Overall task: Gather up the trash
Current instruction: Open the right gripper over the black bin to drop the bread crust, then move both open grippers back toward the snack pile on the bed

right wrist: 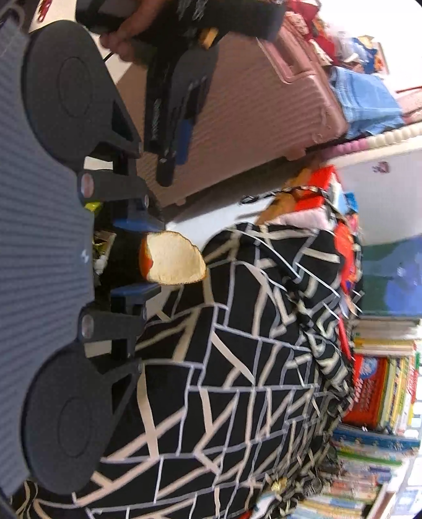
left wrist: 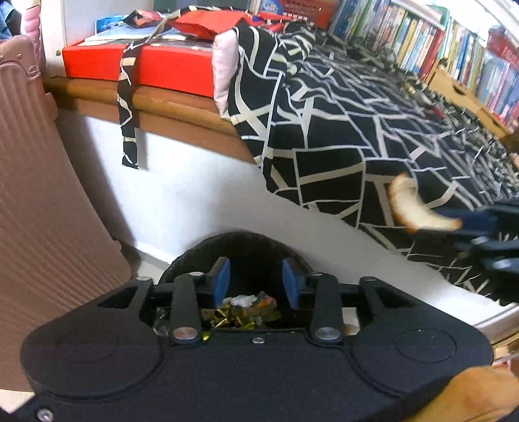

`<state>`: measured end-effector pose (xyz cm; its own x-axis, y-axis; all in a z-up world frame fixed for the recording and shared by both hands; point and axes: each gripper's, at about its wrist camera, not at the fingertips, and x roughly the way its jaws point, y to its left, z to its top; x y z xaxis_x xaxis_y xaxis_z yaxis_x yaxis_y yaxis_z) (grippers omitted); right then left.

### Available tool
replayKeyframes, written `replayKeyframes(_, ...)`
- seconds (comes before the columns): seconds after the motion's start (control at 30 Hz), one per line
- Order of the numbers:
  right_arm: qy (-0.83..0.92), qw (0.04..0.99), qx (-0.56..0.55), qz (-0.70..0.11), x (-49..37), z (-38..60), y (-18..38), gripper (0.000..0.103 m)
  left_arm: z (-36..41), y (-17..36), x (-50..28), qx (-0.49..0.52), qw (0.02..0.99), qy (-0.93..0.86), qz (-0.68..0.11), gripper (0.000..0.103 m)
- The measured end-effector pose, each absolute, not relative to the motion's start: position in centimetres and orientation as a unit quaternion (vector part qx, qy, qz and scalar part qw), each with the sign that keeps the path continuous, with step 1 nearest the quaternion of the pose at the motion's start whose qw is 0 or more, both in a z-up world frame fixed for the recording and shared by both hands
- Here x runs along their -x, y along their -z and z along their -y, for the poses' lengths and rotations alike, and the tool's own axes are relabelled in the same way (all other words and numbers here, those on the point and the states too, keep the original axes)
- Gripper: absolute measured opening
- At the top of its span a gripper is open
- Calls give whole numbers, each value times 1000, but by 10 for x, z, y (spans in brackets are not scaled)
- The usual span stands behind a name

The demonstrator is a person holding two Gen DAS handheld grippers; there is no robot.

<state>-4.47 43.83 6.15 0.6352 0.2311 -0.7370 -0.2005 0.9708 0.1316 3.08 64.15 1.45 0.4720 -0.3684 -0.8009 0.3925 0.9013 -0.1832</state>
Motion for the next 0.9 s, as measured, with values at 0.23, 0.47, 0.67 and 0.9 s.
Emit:
replayKeyframes(0.23, -138, 886, 0, -442, 22, -458, -33, 38, -652, -19, -25, -19, 860, 217, -462, 38)
replayKeyframes(0.47, -142, 873, 31, -466, 2, -483, -3, 57, -662, -29, -21, -22, 867, 210, -452, 38)
replayKeyframes(0.67, -136, 880, 76, -449, -4, -497, 0, 76, -673, -31, -21, -29, 868, 201, -453, 40)
replayKeyframes(0.9, -123, 897, 6, -424, 11, -468, -33, 91, -680, -52, -23, -12, 868, 211, -450, 47)
